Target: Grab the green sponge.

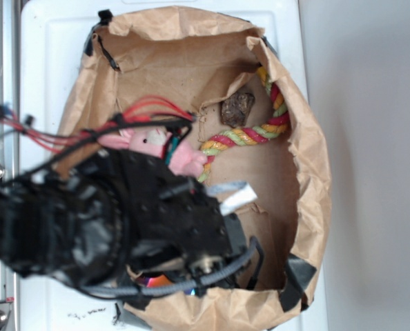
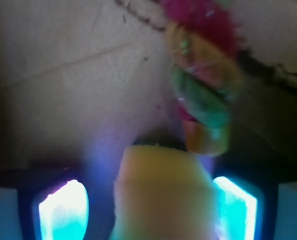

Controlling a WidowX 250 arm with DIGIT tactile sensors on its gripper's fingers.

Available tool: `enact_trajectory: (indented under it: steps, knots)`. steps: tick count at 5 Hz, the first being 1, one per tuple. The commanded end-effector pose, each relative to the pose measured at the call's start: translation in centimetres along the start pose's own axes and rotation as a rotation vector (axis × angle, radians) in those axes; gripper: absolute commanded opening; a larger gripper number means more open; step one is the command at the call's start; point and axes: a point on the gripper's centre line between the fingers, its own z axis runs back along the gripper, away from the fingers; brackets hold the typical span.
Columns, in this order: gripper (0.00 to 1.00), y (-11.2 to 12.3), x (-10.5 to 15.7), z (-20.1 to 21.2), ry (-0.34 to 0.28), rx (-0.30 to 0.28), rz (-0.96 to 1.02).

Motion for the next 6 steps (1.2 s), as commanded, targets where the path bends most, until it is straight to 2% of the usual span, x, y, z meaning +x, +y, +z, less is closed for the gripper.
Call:
enact_trajectory:
  steps: [1,2,3,5,6]
  knots:
    - [1.0,-0.7,-0.3,-1.0,-0.031,0.033,-0.062]
    - [0.0,-0.8,-0.2,-0.6,-0.047,0.03,-0.113]
    - [0.0,-1.0,-0.1,1.4,-0.072,0.023,-0.311]
    - [0.0,-0.4,0.6,4.2,-0.165,0.05,-0.55]
    - [0.0,0.4,2.1,6.5,-0.178,0.074,-0.635]
